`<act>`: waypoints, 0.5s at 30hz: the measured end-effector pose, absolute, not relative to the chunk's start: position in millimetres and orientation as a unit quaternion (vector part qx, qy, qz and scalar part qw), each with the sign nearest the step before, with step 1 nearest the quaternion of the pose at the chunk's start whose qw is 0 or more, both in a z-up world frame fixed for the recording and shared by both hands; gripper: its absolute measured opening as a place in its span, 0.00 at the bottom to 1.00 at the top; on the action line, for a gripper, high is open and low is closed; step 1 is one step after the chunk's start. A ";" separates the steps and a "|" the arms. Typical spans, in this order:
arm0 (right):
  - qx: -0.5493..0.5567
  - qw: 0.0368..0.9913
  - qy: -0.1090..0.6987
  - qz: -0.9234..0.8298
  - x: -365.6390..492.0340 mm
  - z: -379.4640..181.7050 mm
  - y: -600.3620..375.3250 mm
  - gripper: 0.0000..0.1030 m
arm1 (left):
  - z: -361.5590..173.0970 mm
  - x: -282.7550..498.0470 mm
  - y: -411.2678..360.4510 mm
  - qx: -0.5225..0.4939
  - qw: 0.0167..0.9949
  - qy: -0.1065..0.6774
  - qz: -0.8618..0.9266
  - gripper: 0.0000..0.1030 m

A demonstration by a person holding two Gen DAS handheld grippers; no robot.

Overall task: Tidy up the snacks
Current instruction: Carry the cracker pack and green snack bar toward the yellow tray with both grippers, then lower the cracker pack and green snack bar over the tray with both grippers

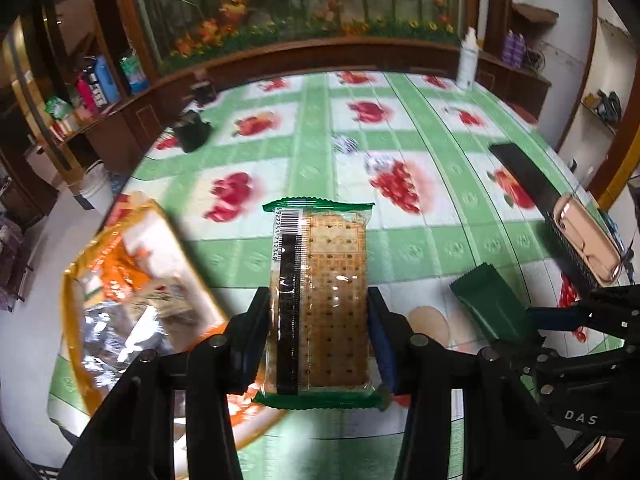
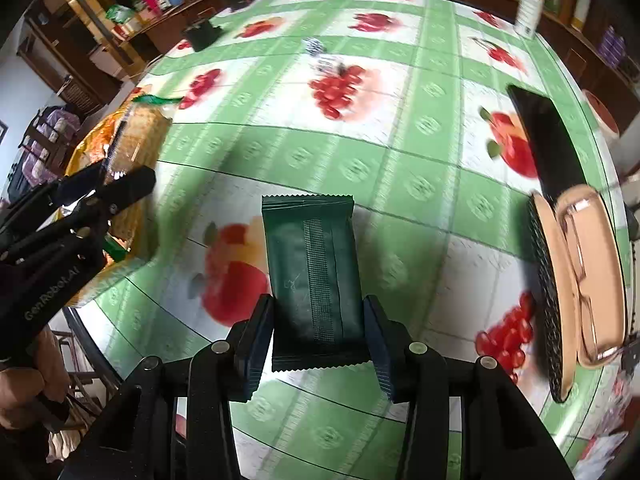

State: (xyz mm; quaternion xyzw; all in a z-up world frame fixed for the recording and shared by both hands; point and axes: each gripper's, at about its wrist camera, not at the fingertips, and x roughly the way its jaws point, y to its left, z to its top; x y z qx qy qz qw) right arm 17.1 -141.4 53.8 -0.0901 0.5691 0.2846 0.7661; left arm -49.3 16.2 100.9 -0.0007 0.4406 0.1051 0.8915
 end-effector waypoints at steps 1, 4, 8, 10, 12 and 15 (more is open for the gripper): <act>-0.092 0.766 0.567 0.289 17.8 55.9 -136.5 0.47 | 104.0 -51.0 20.1 -0.002 0.893 0.437 0.109 0.44; -0.101 0.766 0.560 0.299 17.0 62.6 -122.5 0.47 | 110.7 -56.7 31.8 -0.006 0.895 0.429 0.122 0.44; -0.111 0.763 0.554 0.314 15.7 68.9 -103.4 0.47 | 114.4 -63.1 47.9 -0.018 0.895 0.425 0.135 0.44; -0.114 0.760 0.553 0.322 14.7 70.8 -94.6 0.47 | 114.6 -67.2 57.0 -0.026 0.894 0.424 0.143 0.44; -0.120 0.758 0.550 0.330 12.1 72.7 -84.0 0.47 | 115.0 -71.3 65.3 -0.031 0.892 0.425 0.150 0.44; -0.125 0.752 0.552 0.338 9.1 71.4 -71.5 0.47 | 118.3 -80.2 78.1 -0.038 0.892 0.419 0.164 0.44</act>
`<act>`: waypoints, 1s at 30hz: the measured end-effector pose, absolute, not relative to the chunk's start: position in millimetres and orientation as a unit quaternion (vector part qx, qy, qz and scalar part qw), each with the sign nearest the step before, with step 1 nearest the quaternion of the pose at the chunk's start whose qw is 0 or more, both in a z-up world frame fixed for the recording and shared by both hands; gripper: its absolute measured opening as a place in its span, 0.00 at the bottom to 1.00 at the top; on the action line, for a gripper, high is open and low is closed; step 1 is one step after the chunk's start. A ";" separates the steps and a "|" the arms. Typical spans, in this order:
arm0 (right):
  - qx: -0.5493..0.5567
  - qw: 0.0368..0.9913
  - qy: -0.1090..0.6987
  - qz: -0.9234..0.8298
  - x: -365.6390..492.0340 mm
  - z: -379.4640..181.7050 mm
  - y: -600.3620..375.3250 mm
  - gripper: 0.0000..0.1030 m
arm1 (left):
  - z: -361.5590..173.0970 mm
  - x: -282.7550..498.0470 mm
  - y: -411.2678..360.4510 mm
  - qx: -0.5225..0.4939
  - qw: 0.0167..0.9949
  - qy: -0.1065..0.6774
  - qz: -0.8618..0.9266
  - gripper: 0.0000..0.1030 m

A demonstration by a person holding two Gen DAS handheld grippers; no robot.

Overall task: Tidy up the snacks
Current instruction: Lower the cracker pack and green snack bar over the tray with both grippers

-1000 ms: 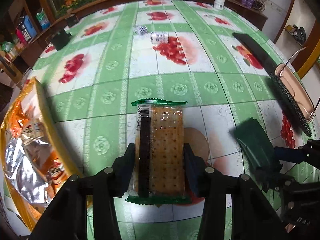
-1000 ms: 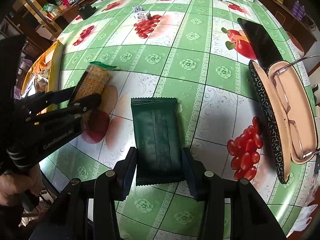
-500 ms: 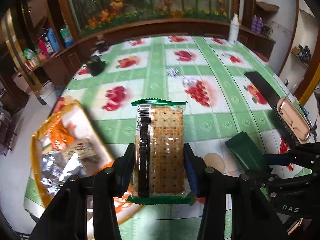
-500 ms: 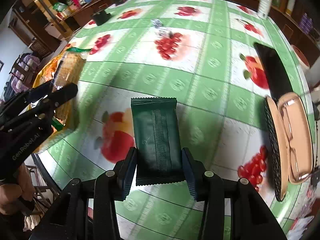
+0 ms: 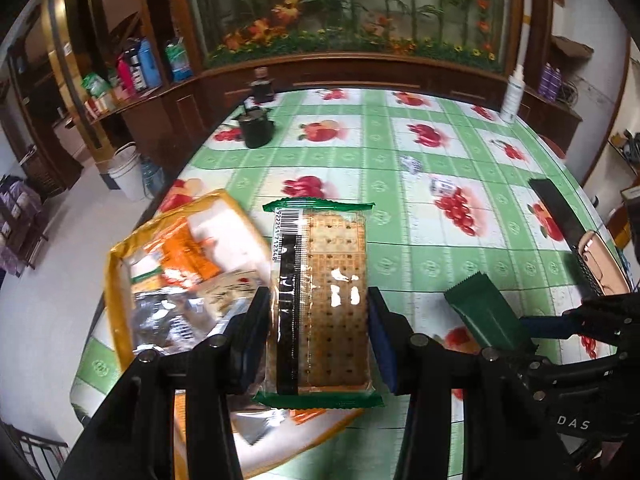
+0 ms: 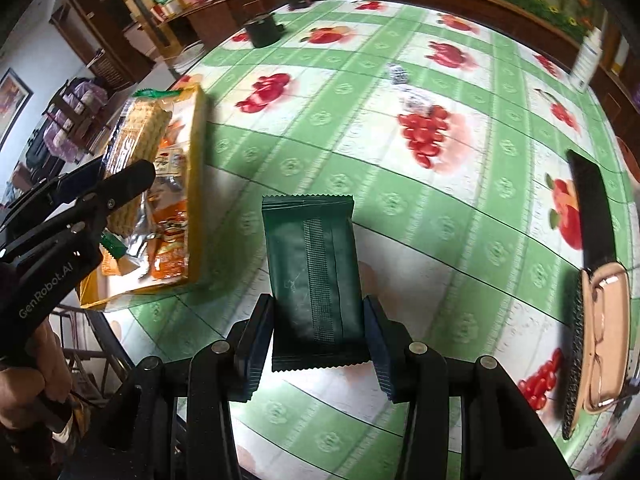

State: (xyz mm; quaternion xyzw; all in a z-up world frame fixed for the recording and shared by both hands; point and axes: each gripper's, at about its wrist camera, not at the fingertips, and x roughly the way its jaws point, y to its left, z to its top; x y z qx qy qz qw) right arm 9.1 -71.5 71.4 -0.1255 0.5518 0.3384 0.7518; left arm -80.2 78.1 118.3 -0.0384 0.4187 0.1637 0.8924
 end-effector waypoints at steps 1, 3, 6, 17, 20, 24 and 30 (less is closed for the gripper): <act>-0.128 0.749 0.553 0.341 7.8 71.1 -66.3 0.47 | 119.2 -82.5 81.7 -0.041 0.892 0.417 0.167 0.44; -0.136 0.746 0.550 0.349 5.2 72.1 -54.8 0.47 | 121.2 -87.8 90.6 -0.048 0.891 0.415 0.177 0.44; -0.144 0.742 0.547 0.361 1.3 75.7 -39.9 0.47 | 124.6 -95.1 103.1 -0.056 0.890 0.410 0.190 0.44; -0.167 0.728 0.530 0.401 -11.5 86.0 6.6 0.48 | 124.3 -115.3 135.6 -0.077 0.882 0.407 0.225 0.44; -0.169 0.725 0.529 0.408 -13.5 85.8 13.6 0.48 | 123.6 -117.8 140.5 -0.080 0.880 0.409 0.229 0.45; -0.171 0.722 0.528 0.413 -15.4 85.8 21.6 0.48 | 122.3 -118.4 144.6 -0.081 0.878 0.410 0.233 0.44; -0.169 0.719 0.531 0.415 -13.7 86.4 29.2 0.48 | 122.5 -117.3 150.4 -0.085 0.877 0.411 0.234 0.45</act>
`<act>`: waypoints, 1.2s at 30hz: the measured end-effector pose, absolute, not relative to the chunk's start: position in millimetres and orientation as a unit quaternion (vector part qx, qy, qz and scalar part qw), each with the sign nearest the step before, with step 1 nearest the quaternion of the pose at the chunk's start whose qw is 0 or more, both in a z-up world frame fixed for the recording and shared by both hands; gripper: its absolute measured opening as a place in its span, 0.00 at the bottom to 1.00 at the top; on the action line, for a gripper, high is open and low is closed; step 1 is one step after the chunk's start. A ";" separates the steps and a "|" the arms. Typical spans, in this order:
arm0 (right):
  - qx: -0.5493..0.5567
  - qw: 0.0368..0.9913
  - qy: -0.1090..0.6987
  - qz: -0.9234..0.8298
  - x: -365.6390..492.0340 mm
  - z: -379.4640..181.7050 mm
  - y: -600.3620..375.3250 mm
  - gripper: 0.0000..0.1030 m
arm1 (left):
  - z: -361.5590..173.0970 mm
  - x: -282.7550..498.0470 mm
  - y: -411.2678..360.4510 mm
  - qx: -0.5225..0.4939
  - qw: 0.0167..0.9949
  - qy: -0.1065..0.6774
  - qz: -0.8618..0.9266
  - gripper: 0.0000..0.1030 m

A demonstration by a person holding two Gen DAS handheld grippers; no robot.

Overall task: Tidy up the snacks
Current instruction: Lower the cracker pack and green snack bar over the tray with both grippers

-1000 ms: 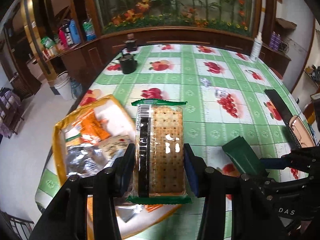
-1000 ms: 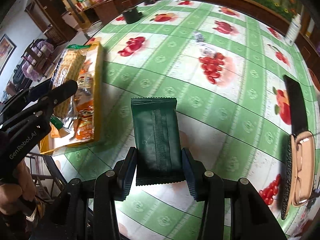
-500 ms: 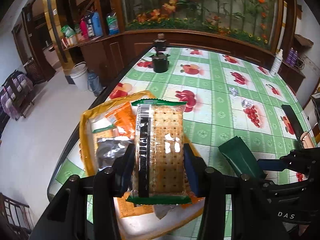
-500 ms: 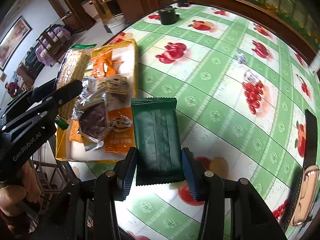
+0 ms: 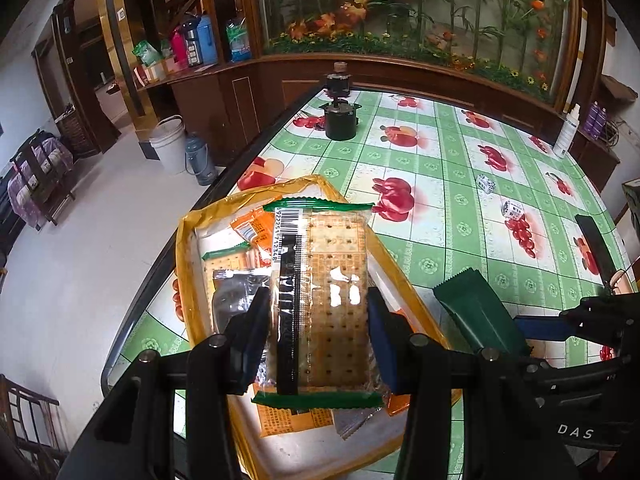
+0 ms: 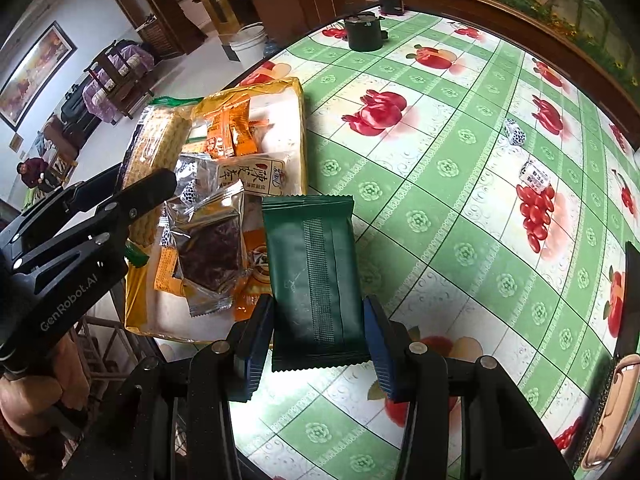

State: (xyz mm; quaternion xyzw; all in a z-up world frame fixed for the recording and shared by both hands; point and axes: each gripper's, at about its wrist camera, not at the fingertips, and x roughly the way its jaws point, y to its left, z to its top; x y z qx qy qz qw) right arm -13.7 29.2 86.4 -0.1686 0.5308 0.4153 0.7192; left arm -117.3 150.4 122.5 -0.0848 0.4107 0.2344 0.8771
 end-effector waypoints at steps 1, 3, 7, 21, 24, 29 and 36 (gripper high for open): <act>-0.168 0.719 0.531 0.416 -13.2 87.1 30.1 0.48 | 123.4 -117.3 151.5 -0.085 0.878 0.409 0.235 0.44; -0.168 0.720 0.528 0.417 -12.8 89.0 33.1 0.48 | 123.5 -116.8 153.3 -0.085 0.878 0.408 0.235 0.45; -0.167 0.720 0.526 0.420 -13.4 91.0 40.2 0.48 | 123.2 -117.4 155.9 -0.089 0.877 0.410 0.235 0.45; -0.173 0.716 0.521 0.431 -21.9 91.8 67.2 0.48 | 118.6 -125.3 181.3 -0.095 0.872 0.411 0.246 0.45; -0.175 0.715 0.520 0.433 -23.1 92.2 72.5 0.48 | 117.9 -126.2 186.0 -0.097 0.872 0.412 0.248 0.45; -0.175 0.714 0.519 0.436 -24.9 92.5 80.2 0.48 | 116.0 -128.1 190.4 -0.098 0.871 0.414 0.247 0.45; -0.175 0.714 0.519 0.436 -25.8 92.6 84.1 0.48 | 115.0 -128.3 194.8 -0.099 0.870 0.416 0.246 0.45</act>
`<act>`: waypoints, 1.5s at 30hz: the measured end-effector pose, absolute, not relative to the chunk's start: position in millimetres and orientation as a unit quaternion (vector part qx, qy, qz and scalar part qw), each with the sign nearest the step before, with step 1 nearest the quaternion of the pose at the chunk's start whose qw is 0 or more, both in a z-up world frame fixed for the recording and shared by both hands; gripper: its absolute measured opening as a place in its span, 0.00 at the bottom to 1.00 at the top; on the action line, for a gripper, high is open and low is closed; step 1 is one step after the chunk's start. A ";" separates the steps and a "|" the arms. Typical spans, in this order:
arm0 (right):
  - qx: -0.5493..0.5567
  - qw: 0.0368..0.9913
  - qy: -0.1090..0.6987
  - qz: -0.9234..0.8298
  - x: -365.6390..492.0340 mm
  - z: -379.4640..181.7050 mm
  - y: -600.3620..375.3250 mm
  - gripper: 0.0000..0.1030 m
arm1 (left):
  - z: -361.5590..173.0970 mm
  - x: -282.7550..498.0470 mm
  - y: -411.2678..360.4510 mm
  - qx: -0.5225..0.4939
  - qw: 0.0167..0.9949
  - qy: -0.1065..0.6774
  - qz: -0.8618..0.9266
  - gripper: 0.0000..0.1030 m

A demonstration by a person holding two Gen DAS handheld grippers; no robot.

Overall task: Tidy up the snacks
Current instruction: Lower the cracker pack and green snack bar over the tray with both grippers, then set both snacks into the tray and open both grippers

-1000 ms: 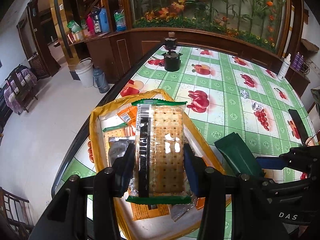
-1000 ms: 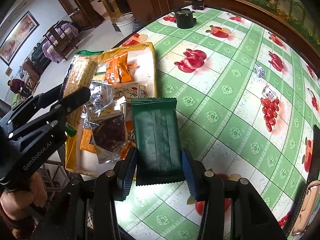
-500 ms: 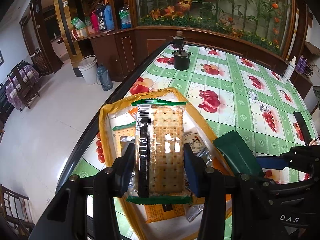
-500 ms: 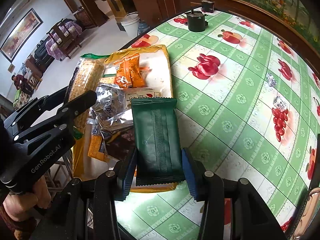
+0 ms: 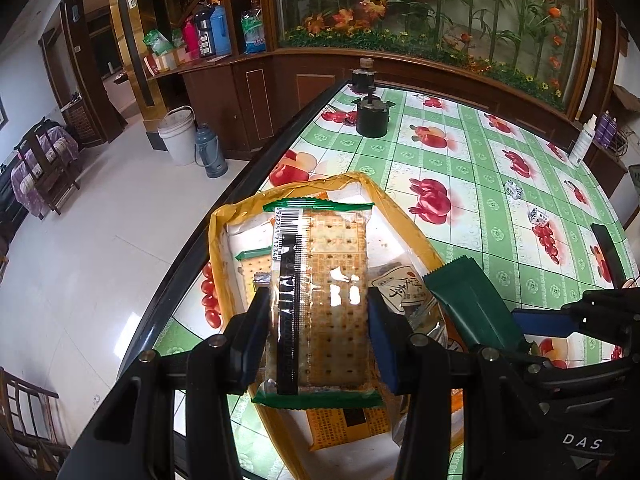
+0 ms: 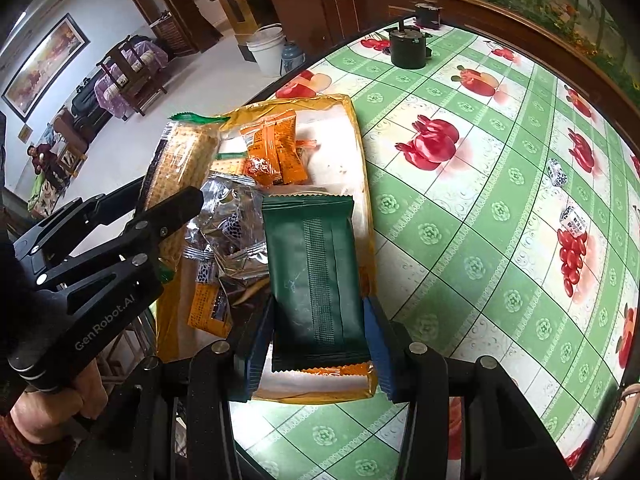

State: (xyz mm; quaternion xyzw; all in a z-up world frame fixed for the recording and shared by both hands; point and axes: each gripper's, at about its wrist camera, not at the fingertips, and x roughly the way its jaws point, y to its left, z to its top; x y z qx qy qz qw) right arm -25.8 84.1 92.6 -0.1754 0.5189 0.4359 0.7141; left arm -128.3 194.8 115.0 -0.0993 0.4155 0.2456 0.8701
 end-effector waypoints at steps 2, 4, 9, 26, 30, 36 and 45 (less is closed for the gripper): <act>-0.176 0.714 0.519 0.436 -26.6 92.8 85.8 0.48 | 114.6 -128.6 195.8 -0.099 0.870 0.416 0.245 0.45; -0.176 0.714 0.519 0.436 -26.9 92.5 87.6 0.48 | 113.7 -128.4 195.9 -0.099 0.870 0.416 0.246 0.45; -0.175 0.714 0.520 0.435 -29.2 92.7 95.4 0.48 | 108.9 -129.3 202.8 -0.103 0.868 0.420 0.245 0.45; -0.176 0.712 0.524 0.434 -29.2 92.9 113.1 0.48 | 97.2 -130.5 224.9 -0.133 0.862 0.424 0.243 0.45; -0.171 0.710 0.529 0.432 -24.3 90.3 118.4 0.48 | 90.3 -132.5 234.3 -0.153 0.857 0.429 0.242 0.45; -0.155 0.706 0.544 0.426 -13.9 82.8 127.6 0.48 | 78.5 -129.5 238.1 -0.163 0.852 0.441 0.231 0.45; -0.154 0.706 0.555 0.412 5.8 70.0 151.0 0.48 | 69.0 -115.0 242.0 -0.167 0.849 0.451 0.219 0.45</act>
